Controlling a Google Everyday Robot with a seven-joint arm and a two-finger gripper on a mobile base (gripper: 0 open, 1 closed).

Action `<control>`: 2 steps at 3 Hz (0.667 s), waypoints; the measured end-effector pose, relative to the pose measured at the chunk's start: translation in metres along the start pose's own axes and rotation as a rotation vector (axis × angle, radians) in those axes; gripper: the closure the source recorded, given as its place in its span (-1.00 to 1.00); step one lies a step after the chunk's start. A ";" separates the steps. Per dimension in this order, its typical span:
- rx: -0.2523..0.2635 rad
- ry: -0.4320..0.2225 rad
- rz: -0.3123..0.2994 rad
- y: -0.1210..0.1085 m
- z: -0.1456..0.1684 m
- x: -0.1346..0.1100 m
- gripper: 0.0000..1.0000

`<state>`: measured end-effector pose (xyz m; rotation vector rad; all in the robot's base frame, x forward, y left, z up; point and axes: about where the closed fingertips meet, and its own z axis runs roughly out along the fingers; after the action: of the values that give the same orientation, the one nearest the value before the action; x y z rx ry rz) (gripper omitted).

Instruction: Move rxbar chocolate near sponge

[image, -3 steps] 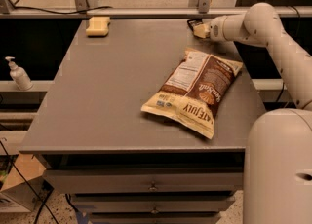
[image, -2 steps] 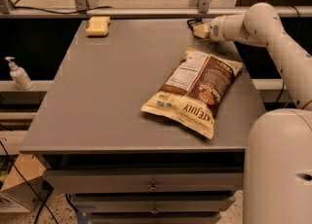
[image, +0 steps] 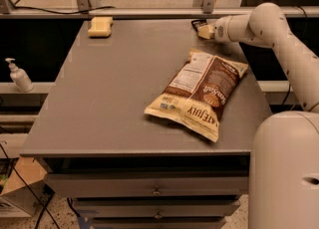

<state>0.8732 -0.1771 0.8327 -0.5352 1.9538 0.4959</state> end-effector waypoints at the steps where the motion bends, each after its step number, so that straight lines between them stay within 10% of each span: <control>1: 0.000 0.000 0.000 0.000 0.000 0.000 0.17; 2: 0.000 0.000 0.000 0.000 0.000 0.000 -0.28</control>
Offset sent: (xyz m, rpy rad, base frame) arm -0.0025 -0.0046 0.0132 -0.0214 -0.0641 -0.0190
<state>0.8732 -0.1771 0.8327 -0.5352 1.9536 0.4957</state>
